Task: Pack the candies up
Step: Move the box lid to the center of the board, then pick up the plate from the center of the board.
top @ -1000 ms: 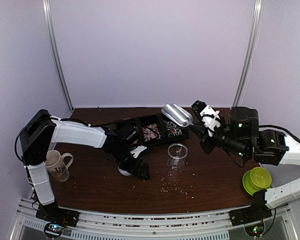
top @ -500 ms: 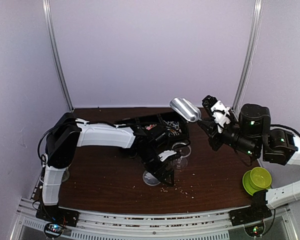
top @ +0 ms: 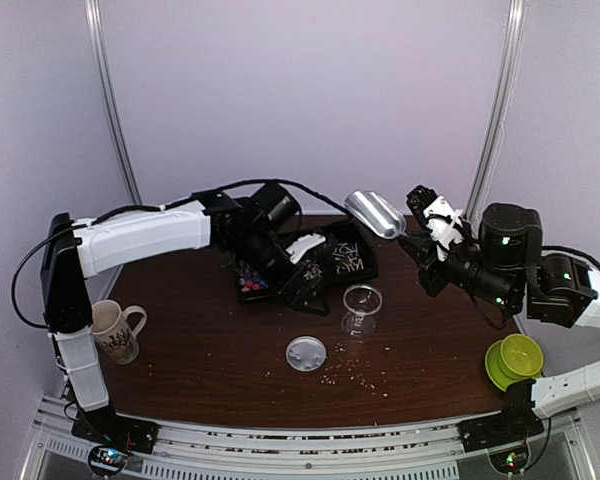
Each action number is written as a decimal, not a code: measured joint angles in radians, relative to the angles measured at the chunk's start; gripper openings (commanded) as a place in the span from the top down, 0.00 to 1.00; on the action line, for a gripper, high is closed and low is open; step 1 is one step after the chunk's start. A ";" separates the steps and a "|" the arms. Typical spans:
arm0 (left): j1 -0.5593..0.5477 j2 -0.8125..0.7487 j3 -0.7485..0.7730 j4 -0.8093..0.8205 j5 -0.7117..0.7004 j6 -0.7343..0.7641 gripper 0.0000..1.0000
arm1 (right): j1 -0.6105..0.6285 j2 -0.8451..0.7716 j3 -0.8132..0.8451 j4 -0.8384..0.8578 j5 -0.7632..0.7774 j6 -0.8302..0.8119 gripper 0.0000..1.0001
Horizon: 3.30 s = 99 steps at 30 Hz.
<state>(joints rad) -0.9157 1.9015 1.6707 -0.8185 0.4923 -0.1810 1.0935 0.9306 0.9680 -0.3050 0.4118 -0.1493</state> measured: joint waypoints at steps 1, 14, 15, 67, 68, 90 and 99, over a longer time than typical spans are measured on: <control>0.029 -0.026 0.012 -0.013 -0.013 0.003 0.02 | -0.002 0.004 0.005 0.000 0.003 0.000 1.00; 0.411 -0.041 0.157 -0.010 -0.247 0.132 0.02 | -0.008 0.038 0.039 -0.007 0.003 0.016 1.00; 0.423 -0.030 0.157 -0.005 -0.262 0.153 0.02 | -0.008 0.038 0.039 -0.007 0.000 0.021 1.00; 0.523 0.496 0.496 0.000 -0.262 0.578 0.88 | -0.008 0.001 -0.040 -0.023 -0.117 0.106 1.00; 0.523 0.495 0.496 -0.006 -0.257 0.584 0.90 | -0.008 -0.001 -0.040 -0.023 -0.117 0.108 1.00; 0.512 0.139 -0.033 0.030 -0.368 0.245 0.92 | -0.008 0.019 -0.045 -0.012 -0.146 0.119 1.00; 0.502 -0.040 -0.260 0.013 -0.416 0.053 0.70 | -0.008 0.043 -0.038 -0.014 -0.164 0.127 1.00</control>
<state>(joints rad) -0.4133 1.8618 1.4109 -0.8059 0.0761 -0.1280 1.0855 0.9741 0.9298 -0.3187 0.2478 -0.0223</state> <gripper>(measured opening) 0.189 0.078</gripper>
